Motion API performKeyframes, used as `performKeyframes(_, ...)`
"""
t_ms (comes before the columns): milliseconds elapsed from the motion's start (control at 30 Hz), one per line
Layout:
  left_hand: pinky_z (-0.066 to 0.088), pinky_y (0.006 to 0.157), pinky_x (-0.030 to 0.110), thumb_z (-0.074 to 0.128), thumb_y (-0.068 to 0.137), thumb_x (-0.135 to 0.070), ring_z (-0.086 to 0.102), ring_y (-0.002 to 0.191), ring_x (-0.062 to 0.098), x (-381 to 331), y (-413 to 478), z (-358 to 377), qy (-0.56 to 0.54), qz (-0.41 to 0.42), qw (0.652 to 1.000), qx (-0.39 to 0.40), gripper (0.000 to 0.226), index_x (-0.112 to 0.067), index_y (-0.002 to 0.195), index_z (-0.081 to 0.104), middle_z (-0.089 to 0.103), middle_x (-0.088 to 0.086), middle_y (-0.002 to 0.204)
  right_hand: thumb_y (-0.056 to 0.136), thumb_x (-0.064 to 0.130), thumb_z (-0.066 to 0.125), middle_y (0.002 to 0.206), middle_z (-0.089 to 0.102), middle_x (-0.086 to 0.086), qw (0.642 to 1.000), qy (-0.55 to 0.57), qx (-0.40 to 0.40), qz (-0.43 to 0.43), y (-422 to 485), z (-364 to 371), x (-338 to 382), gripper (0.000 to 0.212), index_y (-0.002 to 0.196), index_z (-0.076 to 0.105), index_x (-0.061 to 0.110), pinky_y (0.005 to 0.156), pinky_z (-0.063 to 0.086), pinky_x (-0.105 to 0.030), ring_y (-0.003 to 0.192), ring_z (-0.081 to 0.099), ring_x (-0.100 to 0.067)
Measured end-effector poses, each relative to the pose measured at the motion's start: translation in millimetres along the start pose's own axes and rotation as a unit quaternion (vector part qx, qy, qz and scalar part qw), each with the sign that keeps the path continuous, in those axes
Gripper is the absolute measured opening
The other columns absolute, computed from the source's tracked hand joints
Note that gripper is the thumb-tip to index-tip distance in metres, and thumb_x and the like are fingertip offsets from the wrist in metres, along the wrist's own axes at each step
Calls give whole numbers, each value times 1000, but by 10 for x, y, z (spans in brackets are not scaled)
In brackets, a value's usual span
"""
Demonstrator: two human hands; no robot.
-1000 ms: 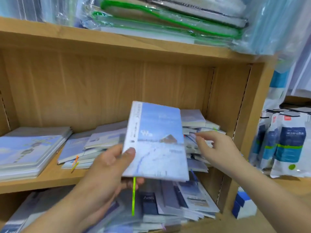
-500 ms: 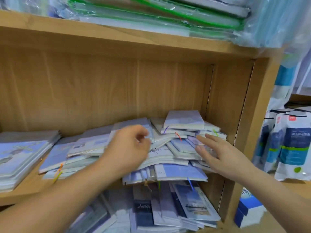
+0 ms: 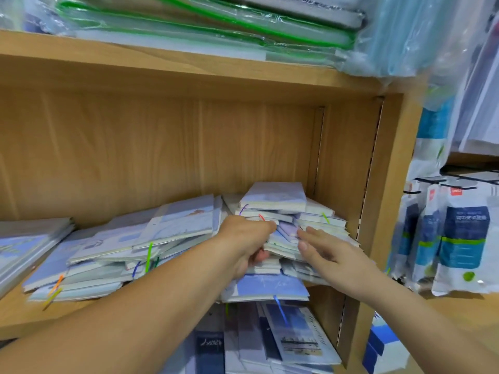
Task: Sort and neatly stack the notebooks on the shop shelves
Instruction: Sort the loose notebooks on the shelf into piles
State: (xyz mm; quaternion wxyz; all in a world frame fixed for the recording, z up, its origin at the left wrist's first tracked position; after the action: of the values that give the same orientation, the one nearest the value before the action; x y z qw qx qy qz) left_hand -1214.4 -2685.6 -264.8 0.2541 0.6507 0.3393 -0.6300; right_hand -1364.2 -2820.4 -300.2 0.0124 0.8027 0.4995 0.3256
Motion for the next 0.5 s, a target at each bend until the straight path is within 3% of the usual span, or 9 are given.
performKeyframes(67,32,36,13,73,90,-29,47,33,11,-9,26,114,14,5,1000,-5,18,-15,84,64,59,0,51,99,61,42,164,27,18,1000,29,1,-13,-34,12,2,47,145,47,52,122,30,-32,152,9,6)
performKeyframes(167,36,40,17,68,88,-17,65,44,17,66,64,208,-8,10,1000,-19,5,-12,88,66,73,9,67,96,71,30,164,13,29,999,16,25,-12,-83,22,-20,43,138,40,69,127,18,-37,153,-3,5)
performKeyframes(267,39,44,21,70,85,-16,60,45,20,130,79,159,-32,18,998,-53,12,-5,90,67,66,6,51,90,81,16,165,3,30,999,-28,33,4,-82,48,-17,47,137,26,79,127,10,-36,154,-9,1)
performKeyframes(333,36,42,19,74,82,-18,48,39,17,121,72,87,-65,24,995,-72,21,2,86,68,58,5,47,89,82,19,165,4,27,1000,3,26,9,-65,39,21,48,136,28,79,124,9,-30,153,-12,2)
performKeyframes(400,29,39,17,76,79,-19,38,35,14,117,60,3,-107,27,991,-75,21,-4,73,62,51,5,48,88,82,27,166,5,28,999,34,34,12,-70,24,43,46,134,27,81,125,10,-32,152,-13,4)
performKeyframes(500,26,42,19,78,78,-19,38,41,14,154,40,-112,-139,32,990,-15,23,-13,66,59,52,8,56,83,84,43,166,2,29,997,29,64,17,-83,-10,48,53,132,22,85,126,15,-37,152,-10,4)
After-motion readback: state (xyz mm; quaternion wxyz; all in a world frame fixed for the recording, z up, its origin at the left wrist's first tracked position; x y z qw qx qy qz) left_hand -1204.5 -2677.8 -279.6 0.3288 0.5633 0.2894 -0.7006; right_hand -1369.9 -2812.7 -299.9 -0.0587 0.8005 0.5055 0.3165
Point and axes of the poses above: each hand's wrist, its own y-axis towards the middle knuckle, its own z-axis out of the palm, x = y × z, the point moved 4 cm from there along y, towards the middle knuckle
